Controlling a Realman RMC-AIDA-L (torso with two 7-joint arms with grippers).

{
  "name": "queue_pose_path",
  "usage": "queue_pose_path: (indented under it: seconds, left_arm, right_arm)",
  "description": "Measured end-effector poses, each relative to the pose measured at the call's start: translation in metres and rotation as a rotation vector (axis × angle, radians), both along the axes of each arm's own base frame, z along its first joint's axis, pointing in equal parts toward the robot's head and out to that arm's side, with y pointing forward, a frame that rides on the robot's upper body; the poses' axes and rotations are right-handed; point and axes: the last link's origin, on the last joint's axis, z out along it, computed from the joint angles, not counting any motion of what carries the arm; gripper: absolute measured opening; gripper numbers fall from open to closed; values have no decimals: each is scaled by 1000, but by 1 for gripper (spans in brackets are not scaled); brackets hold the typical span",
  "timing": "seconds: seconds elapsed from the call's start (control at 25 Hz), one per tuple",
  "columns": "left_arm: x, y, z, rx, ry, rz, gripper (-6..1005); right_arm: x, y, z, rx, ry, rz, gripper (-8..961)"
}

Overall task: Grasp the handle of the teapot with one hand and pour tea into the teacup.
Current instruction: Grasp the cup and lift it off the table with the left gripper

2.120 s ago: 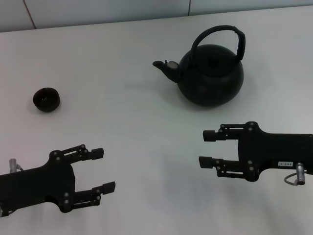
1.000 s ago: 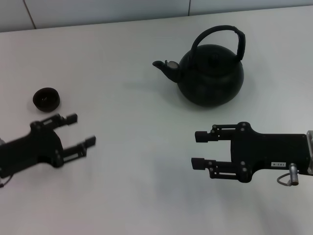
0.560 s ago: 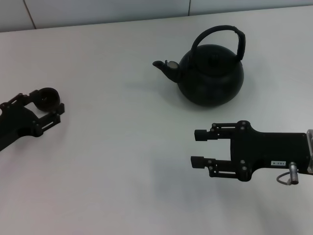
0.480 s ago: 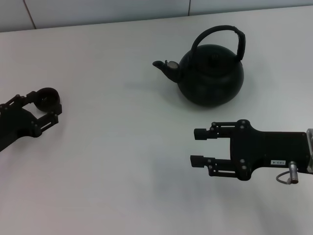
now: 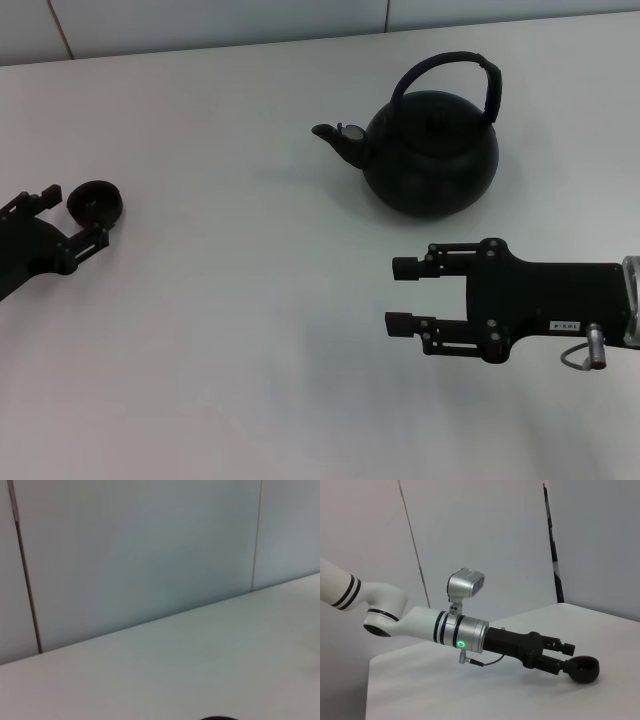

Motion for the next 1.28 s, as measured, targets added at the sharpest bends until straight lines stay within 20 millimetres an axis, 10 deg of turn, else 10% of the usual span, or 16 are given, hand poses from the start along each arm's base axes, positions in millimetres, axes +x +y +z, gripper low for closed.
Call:
queue_pose_path:
  seconds: [1.28]
  left_arm:
    - [4, 13, -10, -21, 58, 7, 698]
  right_arm:
    - [-5, 8, 4, 16, 10, 15, 597]
